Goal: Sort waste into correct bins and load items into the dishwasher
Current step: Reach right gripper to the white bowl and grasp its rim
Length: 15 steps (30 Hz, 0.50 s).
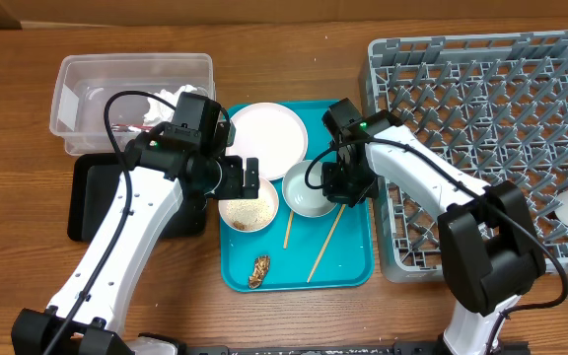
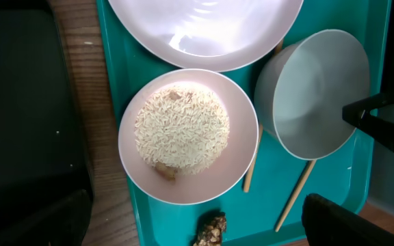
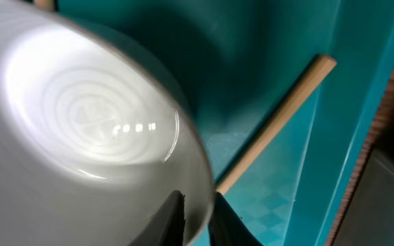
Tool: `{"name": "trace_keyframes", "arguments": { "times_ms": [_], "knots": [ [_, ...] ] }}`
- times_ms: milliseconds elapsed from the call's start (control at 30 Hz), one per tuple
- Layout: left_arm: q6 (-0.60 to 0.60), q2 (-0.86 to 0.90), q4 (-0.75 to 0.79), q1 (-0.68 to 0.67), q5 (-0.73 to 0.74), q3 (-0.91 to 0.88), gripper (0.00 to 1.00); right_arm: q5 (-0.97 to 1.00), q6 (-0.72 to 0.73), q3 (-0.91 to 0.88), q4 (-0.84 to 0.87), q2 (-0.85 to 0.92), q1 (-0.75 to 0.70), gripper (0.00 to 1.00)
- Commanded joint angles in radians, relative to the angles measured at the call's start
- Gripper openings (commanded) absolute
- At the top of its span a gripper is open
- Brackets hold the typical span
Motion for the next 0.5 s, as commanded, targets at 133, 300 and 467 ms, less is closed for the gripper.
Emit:
{"name": "trace_keyframes", "arguments": {
  "times_ms": [133, 300, 467],
  "knots": [
    [0.008, -0.016, -0.003, 0.0, -0.01, 0.011, 1.0, -0.005, -0.003, 0.002, -0.003, -0.011, -0.003, 0.04],
    [0.008, -0.016, -0.002, 0.0, -0.01, 0.011, 1.0, 0.036, -0.002, 0.033, -0.026, -0.066, -0.012, 0.04],
    [0.008, -0.016, -0.002, 0.0, -0.01, 0.011, 1.0, 0.1, -0.003, 0.129, -0.091, -0.154, -0.047, 0.04]
  ]
}}
